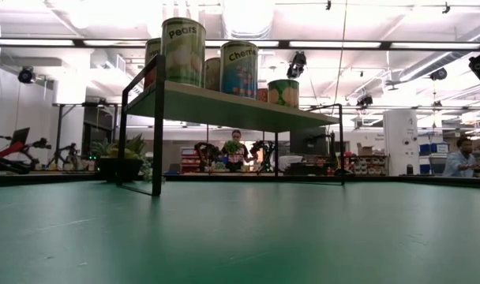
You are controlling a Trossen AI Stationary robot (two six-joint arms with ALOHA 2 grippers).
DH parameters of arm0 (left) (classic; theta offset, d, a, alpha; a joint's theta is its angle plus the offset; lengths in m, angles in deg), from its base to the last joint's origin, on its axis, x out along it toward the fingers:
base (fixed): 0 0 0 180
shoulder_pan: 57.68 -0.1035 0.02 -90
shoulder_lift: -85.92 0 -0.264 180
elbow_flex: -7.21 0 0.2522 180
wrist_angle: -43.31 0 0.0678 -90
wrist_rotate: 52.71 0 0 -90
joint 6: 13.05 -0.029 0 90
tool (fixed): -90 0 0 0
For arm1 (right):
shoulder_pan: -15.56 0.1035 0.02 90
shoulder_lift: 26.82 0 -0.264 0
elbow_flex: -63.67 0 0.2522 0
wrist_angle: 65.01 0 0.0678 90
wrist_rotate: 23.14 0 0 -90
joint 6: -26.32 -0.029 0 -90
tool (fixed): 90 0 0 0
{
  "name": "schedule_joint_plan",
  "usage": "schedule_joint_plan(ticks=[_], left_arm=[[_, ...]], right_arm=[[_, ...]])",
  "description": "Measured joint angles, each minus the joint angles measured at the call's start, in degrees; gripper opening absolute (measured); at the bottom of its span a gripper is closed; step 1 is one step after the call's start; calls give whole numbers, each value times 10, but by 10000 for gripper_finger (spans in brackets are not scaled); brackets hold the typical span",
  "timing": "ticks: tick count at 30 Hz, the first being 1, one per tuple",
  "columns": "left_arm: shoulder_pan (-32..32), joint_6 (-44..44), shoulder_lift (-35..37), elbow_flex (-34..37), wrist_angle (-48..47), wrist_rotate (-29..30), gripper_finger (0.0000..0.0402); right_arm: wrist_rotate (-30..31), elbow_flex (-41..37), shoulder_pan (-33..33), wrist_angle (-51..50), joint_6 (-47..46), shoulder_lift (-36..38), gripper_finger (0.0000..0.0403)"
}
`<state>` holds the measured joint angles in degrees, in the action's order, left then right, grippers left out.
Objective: Pick and place cans onto a shelf
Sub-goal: Put the light blue can on the shelf
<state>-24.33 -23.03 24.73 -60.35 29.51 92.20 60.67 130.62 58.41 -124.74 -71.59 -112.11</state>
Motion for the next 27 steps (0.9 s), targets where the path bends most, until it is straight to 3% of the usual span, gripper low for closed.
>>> schedule_joint_plan(ticks=[9, 17, 21, 27], left_arm=[[0, 0, 0, 0, 0, 0, 382], [0, 0, 0, 0, 0, 0, 382], [0, 0, 0, 0, 0, 0, 382], [0, 0, 0, 0, 1, 0, 382]], right_arm=[[9, 0, -3, -3, 0, 15, 270], [74, 16, -22, -10, 19, 60, 269], [122, 67, -56, -32, 81, 79, 269], [191, 201, -134, -157, 232, 80, 269]])
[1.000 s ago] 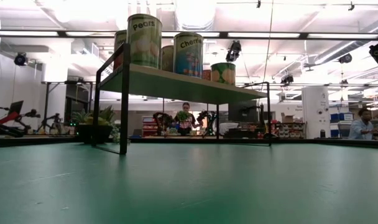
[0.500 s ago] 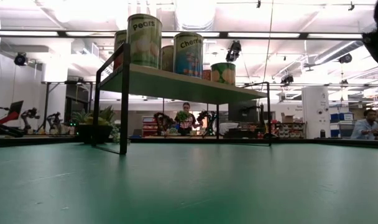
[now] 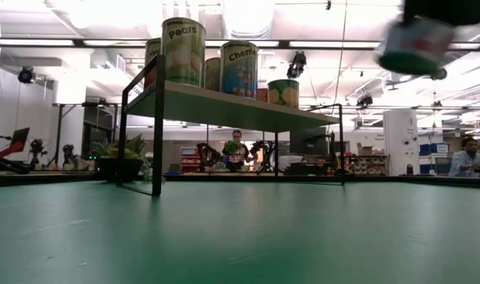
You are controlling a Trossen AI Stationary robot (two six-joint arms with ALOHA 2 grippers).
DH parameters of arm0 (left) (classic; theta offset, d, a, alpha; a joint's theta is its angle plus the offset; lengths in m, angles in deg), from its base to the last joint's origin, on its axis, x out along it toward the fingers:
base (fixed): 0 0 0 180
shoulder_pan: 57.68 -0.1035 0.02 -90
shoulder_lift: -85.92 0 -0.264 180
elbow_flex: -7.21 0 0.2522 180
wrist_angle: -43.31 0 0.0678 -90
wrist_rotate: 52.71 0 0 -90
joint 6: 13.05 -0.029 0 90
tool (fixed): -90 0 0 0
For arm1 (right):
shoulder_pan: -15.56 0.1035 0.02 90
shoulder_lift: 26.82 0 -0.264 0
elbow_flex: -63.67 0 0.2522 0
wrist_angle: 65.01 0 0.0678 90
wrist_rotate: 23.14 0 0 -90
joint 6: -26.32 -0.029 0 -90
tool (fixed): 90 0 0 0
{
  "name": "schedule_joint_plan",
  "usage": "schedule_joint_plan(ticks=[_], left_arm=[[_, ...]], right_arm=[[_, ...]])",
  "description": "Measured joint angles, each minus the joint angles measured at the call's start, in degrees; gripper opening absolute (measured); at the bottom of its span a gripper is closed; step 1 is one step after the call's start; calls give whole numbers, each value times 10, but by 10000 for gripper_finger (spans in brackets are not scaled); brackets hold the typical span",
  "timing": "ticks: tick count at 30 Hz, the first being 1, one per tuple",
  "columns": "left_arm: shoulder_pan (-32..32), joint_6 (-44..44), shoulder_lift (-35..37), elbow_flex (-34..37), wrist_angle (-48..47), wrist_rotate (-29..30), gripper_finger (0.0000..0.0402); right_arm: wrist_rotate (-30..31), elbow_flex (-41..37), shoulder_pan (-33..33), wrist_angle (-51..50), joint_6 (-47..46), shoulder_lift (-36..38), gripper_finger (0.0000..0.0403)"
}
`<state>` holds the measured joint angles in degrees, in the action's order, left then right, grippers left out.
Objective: Pick and place cans onto a shelf
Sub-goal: Put the light blue can on the shelf
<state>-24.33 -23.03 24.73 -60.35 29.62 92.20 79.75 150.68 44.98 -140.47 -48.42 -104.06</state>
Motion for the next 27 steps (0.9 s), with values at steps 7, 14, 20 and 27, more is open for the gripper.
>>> schedule_joint_plan(ticks=[7, 14, 20, 27], left_arm=[[0, 0, 0, 0, 1, 0, 382], [0, 0, 0, 0, 4, 0, 382], [0, -13, 0, 0, 11, 0, 382], [0, -60, 0, 0, 42, 1, 382]], right_arm=[[23, 135, -119, -129, 254, -9, 269], [17, 200, -274, -179, 509, -9, 269], [-28, 217, -398, -165, 693, -12, 270], [-29, 218, -472, -134, 859, -30, 270]])
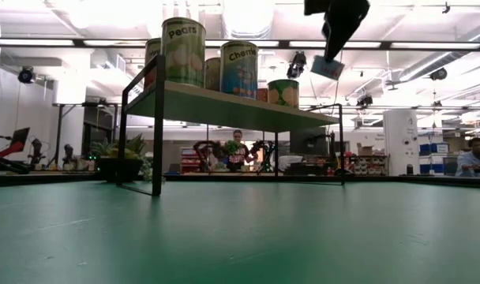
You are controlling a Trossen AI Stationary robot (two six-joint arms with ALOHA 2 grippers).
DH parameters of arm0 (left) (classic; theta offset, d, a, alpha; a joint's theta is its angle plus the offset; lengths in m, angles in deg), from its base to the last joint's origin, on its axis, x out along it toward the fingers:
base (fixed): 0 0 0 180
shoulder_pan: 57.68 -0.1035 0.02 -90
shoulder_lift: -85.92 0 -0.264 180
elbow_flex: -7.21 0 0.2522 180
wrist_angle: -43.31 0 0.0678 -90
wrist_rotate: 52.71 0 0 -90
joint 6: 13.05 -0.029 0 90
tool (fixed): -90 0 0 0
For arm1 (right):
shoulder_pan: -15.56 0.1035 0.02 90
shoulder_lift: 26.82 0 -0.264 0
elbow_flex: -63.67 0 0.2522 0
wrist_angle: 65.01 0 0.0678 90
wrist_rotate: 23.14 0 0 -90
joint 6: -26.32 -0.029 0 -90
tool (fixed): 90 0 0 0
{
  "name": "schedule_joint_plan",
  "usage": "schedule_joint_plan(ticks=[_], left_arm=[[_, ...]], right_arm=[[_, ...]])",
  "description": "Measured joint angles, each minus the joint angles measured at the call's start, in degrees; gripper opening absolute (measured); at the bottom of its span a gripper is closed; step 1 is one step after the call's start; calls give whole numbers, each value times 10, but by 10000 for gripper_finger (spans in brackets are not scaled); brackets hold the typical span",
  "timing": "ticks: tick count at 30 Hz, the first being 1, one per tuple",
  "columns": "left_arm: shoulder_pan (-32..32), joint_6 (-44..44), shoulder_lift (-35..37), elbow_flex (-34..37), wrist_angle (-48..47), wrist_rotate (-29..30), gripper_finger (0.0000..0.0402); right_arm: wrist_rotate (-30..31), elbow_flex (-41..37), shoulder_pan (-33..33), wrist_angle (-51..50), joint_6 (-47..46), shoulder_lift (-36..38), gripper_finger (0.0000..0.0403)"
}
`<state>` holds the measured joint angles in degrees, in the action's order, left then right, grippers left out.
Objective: Pick and place cans onto a shelf
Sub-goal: Put the light blue can on the shelf
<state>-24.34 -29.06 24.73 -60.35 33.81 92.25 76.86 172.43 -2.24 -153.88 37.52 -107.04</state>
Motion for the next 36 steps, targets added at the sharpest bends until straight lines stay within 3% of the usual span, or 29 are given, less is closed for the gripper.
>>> schedule_joint_plan(ticks=[7, 25, 36], left_arm=[[-1, -53, 0, 0, 2, 0, 382], [-1, -65, 0, 0, -1, 1, 382], [-1, -70, 0, 0, -6, 1, 382]], right_arm=[[1, -1, -32, 34, 67, -36, 270], [5, 41, -77, 52, 143, -140, 271], [21, 51, -81, 54, 145, -160, 322]])
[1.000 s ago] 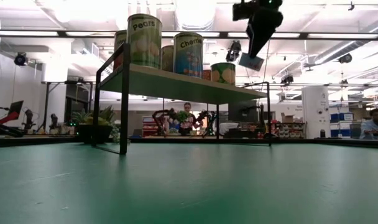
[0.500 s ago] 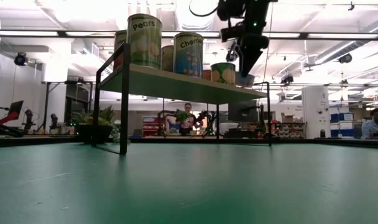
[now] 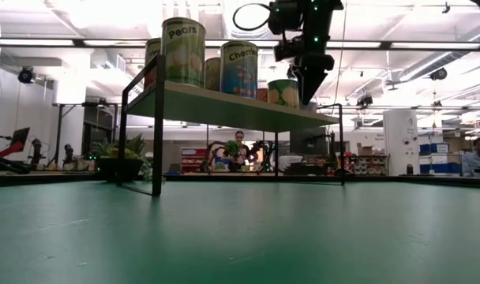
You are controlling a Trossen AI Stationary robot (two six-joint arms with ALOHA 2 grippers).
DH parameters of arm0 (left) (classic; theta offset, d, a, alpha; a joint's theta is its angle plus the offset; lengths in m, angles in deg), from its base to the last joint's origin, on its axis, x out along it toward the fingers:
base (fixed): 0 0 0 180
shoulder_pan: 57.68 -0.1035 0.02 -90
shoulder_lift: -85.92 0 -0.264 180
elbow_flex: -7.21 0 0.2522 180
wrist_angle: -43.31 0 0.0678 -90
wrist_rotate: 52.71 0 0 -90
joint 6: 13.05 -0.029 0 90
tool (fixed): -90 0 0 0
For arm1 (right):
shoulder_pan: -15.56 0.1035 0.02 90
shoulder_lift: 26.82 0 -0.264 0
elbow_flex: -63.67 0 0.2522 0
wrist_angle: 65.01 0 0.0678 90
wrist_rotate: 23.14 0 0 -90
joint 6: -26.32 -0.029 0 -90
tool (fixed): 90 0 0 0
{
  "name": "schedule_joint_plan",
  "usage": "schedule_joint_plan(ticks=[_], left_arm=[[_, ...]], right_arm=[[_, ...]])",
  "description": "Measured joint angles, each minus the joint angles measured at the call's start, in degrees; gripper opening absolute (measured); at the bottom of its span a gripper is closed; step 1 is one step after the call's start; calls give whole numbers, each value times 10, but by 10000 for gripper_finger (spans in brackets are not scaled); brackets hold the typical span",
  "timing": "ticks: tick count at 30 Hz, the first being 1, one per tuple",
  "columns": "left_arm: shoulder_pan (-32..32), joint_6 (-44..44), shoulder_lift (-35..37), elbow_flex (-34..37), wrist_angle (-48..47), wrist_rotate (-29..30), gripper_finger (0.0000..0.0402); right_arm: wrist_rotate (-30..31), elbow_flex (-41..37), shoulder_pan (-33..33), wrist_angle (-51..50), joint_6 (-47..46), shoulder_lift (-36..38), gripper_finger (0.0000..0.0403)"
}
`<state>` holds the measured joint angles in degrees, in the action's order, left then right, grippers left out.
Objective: Pick and place cans onto a shelf
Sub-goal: Put the light blue can on the shelf
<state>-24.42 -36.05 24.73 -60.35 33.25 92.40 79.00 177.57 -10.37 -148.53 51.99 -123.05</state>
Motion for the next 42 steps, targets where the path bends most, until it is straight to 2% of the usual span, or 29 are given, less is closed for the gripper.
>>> schedule_joint_plan(ticks=[10, 12, 17, 20, 24, 28, 34, 42], left_arm=[[0, 0, 0, 0, 0, 0, 382], [0, 0, 0, 0, 0, 0, 382], [0, -1, 0, 0, 0, 0, 382], [0, -1, 0, 0, 0, 0, 382], [0, 0, 0, 0, -4, 0, 382], [0, 1, 0, 0, -7, 0, 382], [0, 1, 0, 0, -7, 0, 382], [0, 1, 0, 0, -7, 0, 382]], right_arm=[[29, 0, 1, -7, -10, 36, 328], [14, 0, 2, -12, -28, 51, 327], [-67, 0, 2, -32, -69, 78, 327], [-88, -8, 2, -32, -79, 88, 316], [-96, -35, 2, -32, -80, 95, 258], [-95, -77, 1, -21, -78, 96, 161], [-91, -121, 0, 48, -46, 96, 26], [-65, -122, 0, 60, -33, 96, 9]])
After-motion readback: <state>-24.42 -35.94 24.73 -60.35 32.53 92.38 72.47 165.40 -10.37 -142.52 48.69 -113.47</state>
